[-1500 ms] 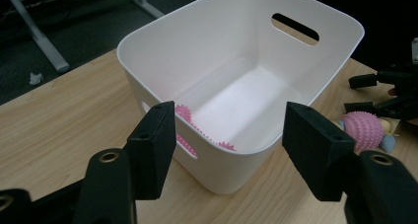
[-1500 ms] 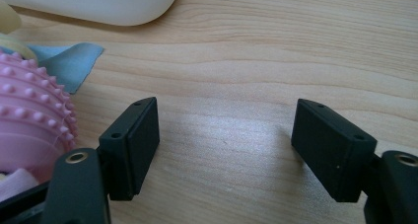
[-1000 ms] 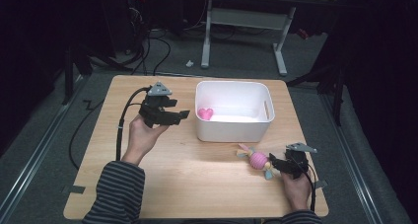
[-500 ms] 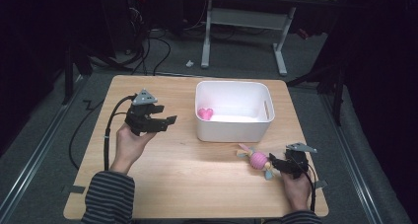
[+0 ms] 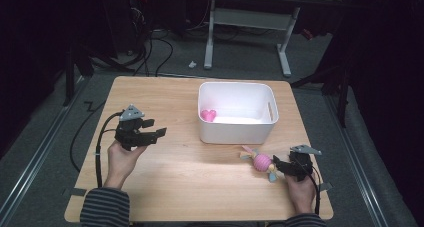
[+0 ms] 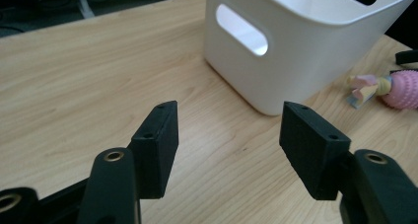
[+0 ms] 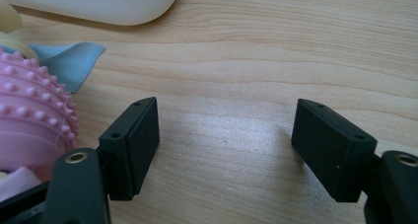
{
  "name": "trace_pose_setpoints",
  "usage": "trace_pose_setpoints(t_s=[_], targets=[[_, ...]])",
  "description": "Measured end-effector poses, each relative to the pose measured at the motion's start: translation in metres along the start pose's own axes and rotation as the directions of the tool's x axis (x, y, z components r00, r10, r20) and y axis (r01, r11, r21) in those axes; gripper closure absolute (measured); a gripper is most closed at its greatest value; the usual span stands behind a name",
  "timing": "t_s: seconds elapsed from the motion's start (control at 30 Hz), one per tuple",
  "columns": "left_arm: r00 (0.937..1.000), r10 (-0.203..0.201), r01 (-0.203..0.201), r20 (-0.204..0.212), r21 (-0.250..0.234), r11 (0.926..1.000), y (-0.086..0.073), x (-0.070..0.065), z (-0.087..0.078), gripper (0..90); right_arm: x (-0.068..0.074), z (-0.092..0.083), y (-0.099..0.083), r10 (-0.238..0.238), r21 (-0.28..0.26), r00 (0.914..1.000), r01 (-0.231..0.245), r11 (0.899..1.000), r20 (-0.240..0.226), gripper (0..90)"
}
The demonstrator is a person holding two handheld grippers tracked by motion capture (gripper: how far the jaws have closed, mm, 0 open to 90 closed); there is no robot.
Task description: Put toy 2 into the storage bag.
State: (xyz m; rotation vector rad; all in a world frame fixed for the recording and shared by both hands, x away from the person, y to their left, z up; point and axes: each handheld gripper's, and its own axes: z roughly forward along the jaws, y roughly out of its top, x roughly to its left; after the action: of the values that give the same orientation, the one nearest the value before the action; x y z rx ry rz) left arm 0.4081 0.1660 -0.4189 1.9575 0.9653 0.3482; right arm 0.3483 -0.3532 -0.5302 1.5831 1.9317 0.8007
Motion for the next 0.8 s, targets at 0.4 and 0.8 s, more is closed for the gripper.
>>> trace_pose_setpoints(t_s=[0.4,0.8], targets=[[0.9985,-0.051,0.053,-0.02,0.067,0.9963,-0.043,0.013,0.023,39.5,0.0,0.0,0.0,0.0,0.0,1.0,0.0,1.0,0.0,26.6],[0.995,-0.075,0.082,-0.066,0.122,0.9891,-0.073,0.012,0.051,38.5,0.0,0.0,0.0,-0.003,0.001,1.0,0.003,1.0,-0.005,26.7]])
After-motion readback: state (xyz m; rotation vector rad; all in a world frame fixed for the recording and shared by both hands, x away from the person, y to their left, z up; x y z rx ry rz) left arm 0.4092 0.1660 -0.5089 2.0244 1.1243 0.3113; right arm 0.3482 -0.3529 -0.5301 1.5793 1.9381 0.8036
